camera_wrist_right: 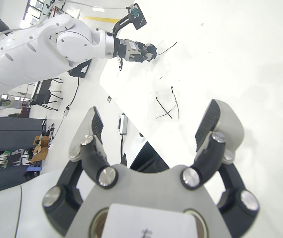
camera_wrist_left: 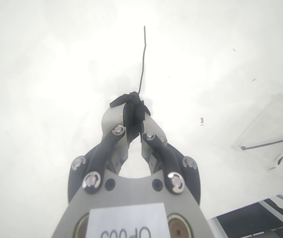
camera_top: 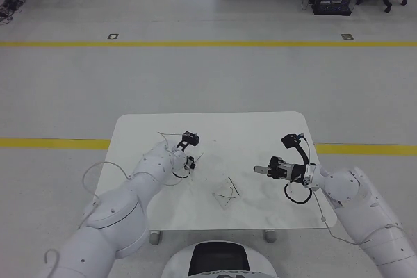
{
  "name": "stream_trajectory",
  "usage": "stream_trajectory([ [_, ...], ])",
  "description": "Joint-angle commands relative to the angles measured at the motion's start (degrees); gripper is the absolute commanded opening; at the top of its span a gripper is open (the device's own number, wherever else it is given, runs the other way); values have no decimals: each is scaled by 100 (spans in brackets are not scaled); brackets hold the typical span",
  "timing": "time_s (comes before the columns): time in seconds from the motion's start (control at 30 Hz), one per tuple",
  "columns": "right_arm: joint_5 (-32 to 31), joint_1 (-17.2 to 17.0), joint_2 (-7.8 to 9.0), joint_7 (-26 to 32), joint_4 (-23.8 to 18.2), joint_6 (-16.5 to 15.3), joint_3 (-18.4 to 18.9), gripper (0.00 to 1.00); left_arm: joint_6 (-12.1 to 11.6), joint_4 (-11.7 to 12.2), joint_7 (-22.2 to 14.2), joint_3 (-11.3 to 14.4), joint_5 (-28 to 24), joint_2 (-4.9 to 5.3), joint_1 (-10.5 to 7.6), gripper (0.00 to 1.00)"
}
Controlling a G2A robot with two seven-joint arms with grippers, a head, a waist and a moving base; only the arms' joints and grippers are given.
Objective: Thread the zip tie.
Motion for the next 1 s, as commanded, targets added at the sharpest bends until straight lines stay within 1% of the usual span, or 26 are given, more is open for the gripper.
stream_trajectory([
  [0.0, 0, 0, 0, 0, 0, 0, 0, 100, -79, 11, 32, -16, -41, 19, -11, 0],
  [0.17, 0, 0, 0, 0, 0, 0, 0, 100, -241, 16, 99, -45, -115, 67, -32, 0],
  [0.37, 0, 0, 0, 0, 0, 0, 0, 100, -302, -27, 159, -45, -130, 119, -29, 0],
  [0.43, 0, 0, 0, 0, 0, 0, 0, 100, -367, -39, 190, -62, -170, 140, -33, 0],
  [0.73, 0, 0, 0, 0, 0, 0, 0, 100, -376, -224, 214, -83, -245, 264, -48, 0],
  [0.97, 0, 0, 0, 0, 0, 0, 0, 100, -376, -364, 201, -75, -245, 410, -56, 0],
])
